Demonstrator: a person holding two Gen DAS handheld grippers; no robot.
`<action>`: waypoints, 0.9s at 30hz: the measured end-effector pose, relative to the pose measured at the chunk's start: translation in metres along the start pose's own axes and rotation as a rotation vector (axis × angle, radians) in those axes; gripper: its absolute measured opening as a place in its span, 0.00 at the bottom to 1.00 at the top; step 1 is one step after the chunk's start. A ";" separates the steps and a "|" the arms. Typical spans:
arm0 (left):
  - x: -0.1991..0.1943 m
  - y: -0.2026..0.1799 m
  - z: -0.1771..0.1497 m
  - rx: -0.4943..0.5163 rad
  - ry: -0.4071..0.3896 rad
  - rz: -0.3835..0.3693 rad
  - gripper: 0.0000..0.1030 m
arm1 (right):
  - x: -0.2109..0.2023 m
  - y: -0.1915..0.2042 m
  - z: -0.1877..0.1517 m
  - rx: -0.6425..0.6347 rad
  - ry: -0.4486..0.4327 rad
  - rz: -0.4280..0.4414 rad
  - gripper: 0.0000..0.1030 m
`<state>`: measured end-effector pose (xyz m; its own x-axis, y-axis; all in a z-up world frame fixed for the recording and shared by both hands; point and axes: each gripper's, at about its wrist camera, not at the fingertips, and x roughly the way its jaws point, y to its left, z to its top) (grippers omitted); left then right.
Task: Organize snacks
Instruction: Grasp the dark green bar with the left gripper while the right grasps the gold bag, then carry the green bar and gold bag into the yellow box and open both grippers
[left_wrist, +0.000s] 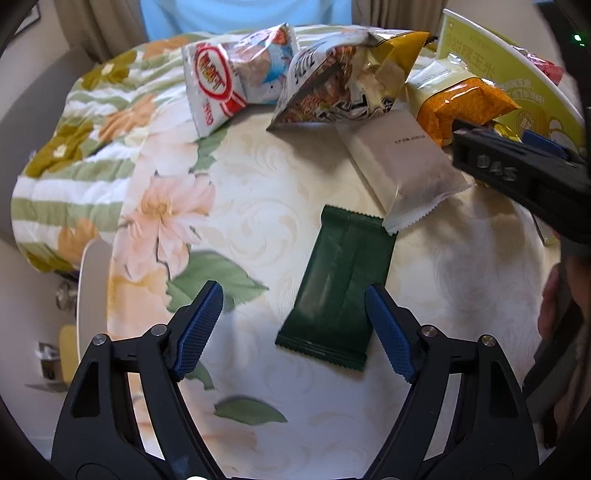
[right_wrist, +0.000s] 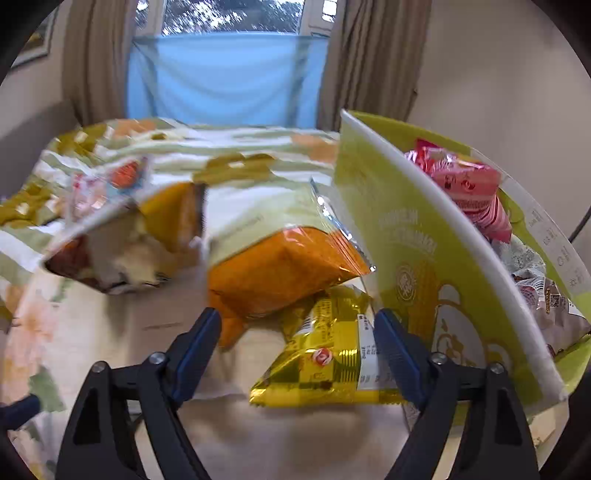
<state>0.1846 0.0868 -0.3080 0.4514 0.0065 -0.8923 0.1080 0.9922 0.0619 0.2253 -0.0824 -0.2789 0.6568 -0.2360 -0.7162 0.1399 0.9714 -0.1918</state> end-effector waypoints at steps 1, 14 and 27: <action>0.000 -0.001 0.002 0.012 -0.006 0.000 0.75 | 0.004 0.001 0.002 -0.007 0.008 -0.019 0.75; 0.013 -0.020 0.008 0.179 0.039 -0.114 0.60 | 0.020 -0.017 -0.009 -0.007 0.218 -0.011 0.50; 0.020 -0.021 0.023 0.235 0.074 -0.179 0.51 | -0.004 -0.026 -0.033 0.006 0.260 0.055 0.46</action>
<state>0.2114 0.0632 -0.3166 0.3421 -0.1479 -0.9280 0.3856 0.9227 -0.0050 0.1946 -0.1080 -0.2927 0.4513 -0.1808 -0.8739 0.1138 0.9829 -0.1446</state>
